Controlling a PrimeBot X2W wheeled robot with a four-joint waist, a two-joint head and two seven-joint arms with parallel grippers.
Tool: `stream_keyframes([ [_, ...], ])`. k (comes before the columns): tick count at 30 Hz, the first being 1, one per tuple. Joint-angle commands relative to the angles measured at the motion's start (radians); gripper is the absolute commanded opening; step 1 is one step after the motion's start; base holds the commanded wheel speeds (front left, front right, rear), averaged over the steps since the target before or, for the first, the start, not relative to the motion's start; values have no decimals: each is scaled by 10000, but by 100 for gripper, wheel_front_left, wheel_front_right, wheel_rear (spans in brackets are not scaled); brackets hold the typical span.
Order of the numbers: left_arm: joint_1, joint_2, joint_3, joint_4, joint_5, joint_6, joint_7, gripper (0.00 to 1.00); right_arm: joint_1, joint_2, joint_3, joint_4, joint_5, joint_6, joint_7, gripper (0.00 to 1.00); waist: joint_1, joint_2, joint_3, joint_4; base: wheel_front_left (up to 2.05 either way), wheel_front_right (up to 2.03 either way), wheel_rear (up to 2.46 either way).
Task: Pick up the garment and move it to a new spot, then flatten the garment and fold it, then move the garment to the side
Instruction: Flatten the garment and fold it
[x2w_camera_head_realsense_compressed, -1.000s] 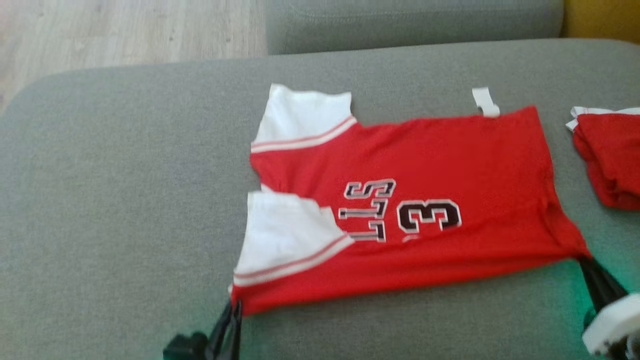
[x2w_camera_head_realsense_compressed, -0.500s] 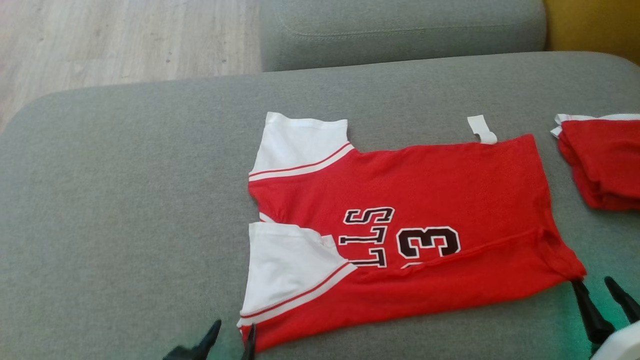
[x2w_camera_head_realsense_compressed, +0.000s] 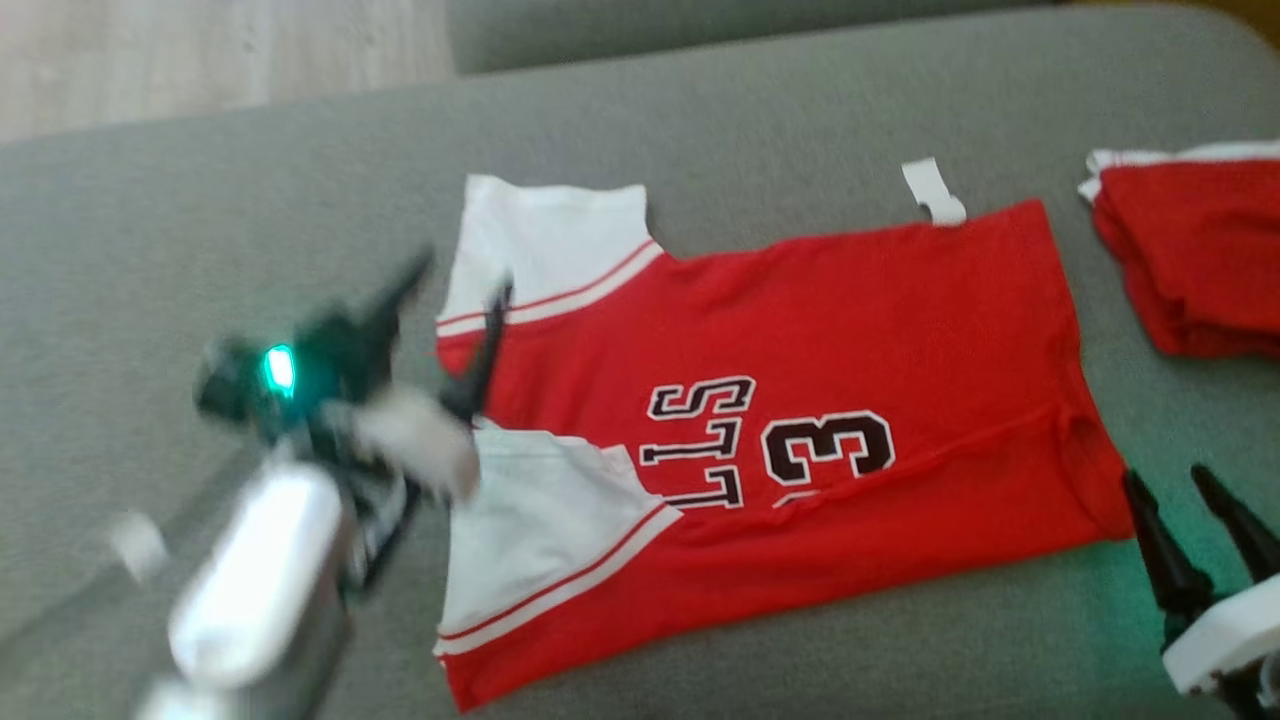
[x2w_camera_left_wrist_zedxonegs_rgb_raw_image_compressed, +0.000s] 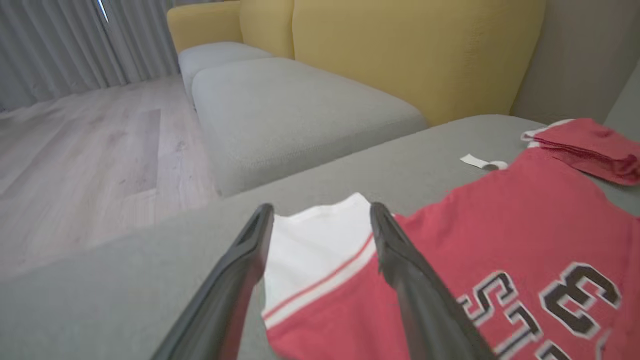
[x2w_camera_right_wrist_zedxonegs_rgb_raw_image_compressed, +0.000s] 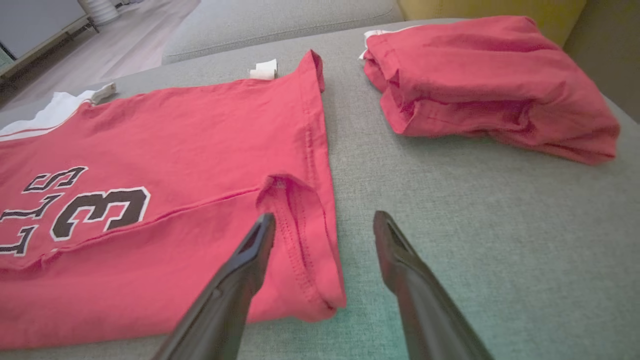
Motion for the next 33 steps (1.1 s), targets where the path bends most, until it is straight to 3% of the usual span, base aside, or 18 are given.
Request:
stream_keyframes([
  [1, -821, 300, 533, -72, 17, -83, 129, 100, -302, -373, -38, -429, -112, 65, 12, 100, -2, 0, 575, -357, 0, 0, 0],
  [8, -3438, 544, 591, 2085, -525, -708, 1197, 100, -965, -247, 18, -1225, -326, 65, 202, 100, -2, 0, 1616, -1095, 0, 0, 0],
  [13, -4667, 1057, 223, 3460, -562, -873, 2071, 100, -1344, -143, 157, -1287, -313, 65, 135, 100, -2, 0, 2120, -1574, 0, 0, 0],
  [25, -5467, 1819, 473, 5238, -1075, -845, 3272, 100, -1588, 30, 402, -659, -124, 65, -264, 100, -2, 0, 2527, -2156, 0, 0, 0],
  [33, -5455, 1983, 717, 5654, -1468, -718, 3637, 100, -1781, 21, 579, -431, -74, 65, -416, 100, -2, 0, 2566, -2297, 0, 0, 0],
])
